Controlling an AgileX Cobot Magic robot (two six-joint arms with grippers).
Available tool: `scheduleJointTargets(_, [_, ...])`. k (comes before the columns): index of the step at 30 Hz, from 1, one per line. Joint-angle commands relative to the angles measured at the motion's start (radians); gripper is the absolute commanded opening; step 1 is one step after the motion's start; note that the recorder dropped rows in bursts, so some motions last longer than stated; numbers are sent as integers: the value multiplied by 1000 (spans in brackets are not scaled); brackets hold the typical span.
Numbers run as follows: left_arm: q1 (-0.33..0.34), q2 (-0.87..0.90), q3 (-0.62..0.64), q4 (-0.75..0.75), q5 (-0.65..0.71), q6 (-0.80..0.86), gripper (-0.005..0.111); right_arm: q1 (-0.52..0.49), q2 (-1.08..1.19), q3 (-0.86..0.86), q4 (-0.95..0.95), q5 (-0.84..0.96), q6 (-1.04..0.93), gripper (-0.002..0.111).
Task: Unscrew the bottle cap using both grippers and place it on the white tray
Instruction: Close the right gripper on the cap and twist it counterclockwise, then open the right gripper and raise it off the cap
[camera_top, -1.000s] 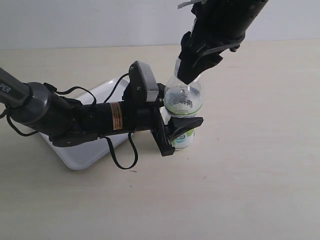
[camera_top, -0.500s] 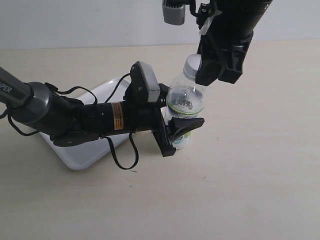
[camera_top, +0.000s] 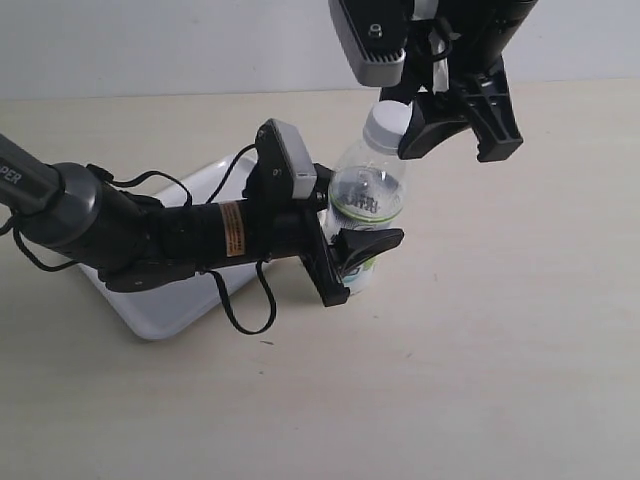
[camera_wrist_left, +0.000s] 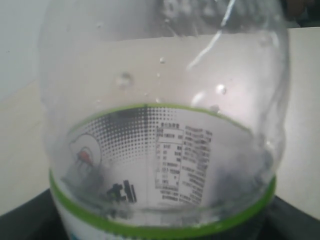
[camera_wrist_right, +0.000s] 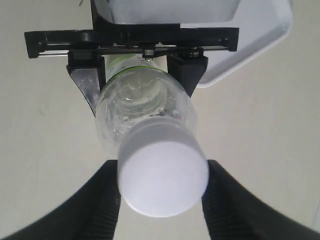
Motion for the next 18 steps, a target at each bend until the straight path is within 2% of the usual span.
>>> scheduleJointTargets(1, [-5, -18, -3, 32, -34, -4, 39, -2, 2, -2, -46, -135, -123, 0])
scheduleJointTargets(10, [-5, -18, -3, 28, -41, -4, 39, -2, 2, -2, -41, -154, -365, 0])
scheduleJointTargets(18, [-5, -18, -3, 28, -41, -4, 39, -2, 2, -2, -47, -163, -444, 0])
